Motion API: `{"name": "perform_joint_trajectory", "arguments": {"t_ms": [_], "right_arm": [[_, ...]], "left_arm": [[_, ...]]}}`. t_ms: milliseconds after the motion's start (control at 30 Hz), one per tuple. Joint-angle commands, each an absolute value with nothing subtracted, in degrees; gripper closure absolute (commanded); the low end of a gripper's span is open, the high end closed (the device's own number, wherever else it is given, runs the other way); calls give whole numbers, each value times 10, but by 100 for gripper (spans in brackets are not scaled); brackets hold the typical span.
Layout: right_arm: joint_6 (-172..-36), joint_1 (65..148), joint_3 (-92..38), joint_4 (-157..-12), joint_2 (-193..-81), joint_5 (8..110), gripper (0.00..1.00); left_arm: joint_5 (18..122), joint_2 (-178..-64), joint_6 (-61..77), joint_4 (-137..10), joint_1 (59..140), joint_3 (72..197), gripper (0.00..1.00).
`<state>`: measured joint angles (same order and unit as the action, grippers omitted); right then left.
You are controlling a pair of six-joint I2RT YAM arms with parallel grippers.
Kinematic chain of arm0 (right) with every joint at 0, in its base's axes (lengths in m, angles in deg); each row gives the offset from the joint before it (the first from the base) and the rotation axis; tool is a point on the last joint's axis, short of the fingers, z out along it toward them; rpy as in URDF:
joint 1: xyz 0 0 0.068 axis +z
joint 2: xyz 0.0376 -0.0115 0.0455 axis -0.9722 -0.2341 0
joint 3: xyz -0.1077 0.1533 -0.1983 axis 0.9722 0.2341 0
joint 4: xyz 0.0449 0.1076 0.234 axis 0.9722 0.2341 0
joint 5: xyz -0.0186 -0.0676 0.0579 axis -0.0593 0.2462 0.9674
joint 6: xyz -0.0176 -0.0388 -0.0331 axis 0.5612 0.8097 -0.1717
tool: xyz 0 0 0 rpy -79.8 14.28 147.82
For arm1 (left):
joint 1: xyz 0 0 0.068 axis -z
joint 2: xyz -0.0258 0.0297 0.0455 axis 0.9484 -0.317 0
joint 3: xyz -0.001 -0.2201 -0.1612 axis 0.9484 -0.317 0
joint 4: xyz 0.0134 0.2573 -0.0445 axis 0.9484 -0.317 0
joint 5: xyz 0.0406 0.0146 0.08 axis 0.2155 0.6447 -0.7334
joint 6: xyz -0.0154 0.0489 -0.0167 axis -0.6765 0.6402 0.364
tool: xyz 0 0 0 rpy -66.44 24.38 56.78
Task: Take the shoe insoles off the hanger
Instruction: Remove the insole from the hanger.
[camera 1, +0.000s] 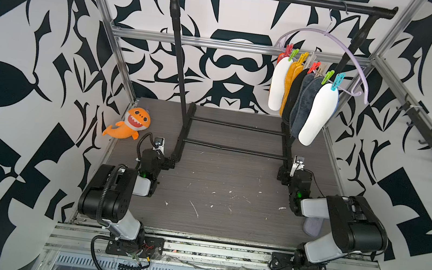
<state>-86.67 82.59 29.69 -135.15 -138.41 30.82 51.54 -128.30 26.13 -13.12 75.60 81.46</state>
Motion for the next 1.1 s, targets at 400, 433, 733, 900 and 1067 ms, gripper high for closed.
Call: {"name": "perform_joint_trajectory", "arguments": {"t_ms": [400,433,733,900,1067], "right_arm": [[-870,827,295,-1369,-1379,311,0],[-870,828,295,-1369,-1380,312,0],[-870,827,295,-1369,-1379,311,0],[-870,827,295,-1369,-1379,311,1],[-870,827,295,-1370,-1379,311,1]], "left_arm": [[519,-1272,264,-131,754,825,1],[519,-1272,264,-131,755,825,1],[518,-1273,265,-131,755,825,1],[518,-1273,264,-131,755,825,1],[519,-1273,264,-131,755,825,1]]}}
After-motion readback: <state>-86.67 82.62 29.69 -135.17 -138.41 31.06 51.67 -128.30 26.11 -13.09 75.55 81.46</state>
